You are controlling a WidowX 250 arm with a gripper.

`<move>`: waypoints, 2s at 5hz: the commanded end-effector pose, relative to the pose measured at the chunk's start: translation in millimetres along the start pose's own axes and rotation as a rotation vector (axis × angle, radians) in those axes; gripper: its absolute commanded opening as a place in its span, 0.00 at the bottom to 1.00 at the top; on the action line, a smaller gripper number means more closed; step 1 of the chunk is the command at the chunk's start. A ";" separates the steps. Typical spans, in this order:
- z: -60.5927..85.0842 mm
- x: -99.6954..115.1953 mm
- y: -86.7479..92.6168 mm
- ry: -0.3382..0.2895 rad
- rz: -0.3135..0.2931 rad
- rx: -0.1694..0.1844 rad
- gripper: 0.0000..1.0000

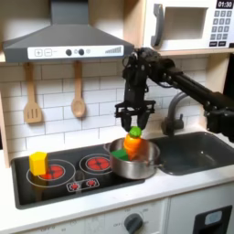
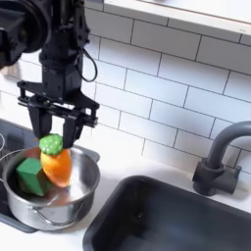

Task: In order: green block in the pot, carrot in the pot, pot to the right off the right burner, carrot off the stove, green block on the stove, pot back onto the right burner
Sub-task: 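Take the carrot out of the pot and drop it off the stove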

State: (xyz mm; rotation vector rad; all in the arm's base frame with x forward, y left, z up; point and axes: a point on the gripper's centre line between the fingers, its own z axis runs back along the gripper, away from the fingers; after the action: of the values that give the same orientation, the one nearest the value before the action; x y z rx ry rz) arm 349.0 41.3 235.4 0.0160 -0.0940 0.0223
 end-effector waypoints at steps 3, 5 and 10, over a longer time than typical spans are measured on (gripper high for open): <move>24.2 12.7 17.9 -0.030 0.076 0.008 0.00; 34.3 16.9 36.9 -0.040 0.138 0.017 0.00; 20.2 13.0 82.9 -0.009 0.254 0.075 0.00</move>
State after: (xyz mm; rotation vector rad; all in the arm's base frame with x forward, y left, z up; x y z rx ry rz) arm 359.4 122.6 255.2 0.0776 -0.0988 0.2753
